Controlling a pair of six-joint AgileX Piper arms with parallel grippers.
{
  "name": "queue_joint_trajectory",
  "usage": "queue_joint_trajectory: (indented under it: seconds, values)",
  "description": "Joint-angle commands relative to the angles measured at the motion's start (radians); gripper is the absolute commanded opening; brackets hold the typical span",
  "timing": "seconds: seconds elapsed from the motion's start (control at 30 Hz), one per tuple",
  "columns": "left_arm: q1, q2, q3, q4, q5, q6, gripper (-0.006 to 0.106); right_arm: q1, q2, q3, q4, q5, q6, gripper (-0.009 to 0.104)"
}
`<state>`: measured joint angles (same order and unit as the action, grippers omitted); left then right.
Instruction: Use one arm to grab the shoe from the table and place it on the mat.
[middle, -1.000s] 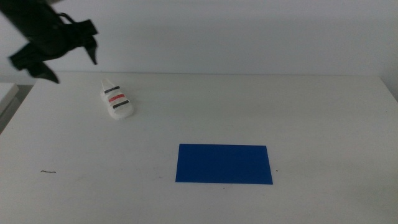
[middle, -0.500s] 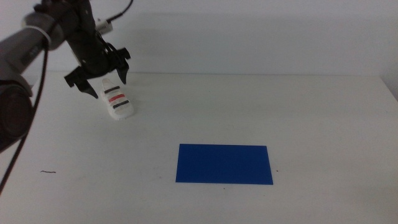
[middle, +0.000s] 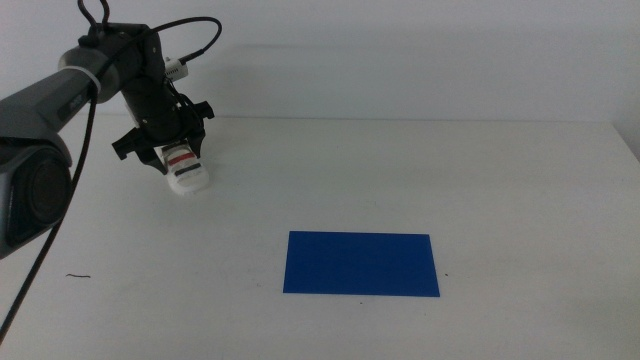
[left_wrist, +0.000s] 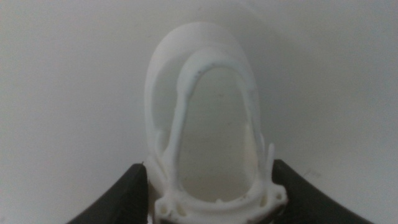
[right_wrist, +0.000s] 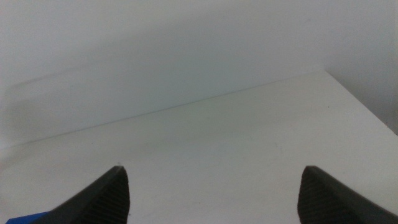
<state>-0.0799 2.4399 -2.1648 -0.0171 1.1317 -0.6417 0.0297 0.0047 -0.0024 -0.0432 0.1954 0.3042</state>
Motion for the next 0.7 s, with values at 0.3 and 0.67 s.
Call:
queue_joint_trajectory:
  seconds: [0.3,0.67]
  values:
    - [-0.247,-0.176,-0.01,0.011,0.089,-0.074,-0.002,0.0,-0.005,0.002,-0.006,-0.01,-0.004,0.079]
    - [-0.583,-0.174,-0.01,0.009,0.089,-0.127,-0.002,0.0,-0.005,0.002,-0.006,-0.01,-0.004,0.079]
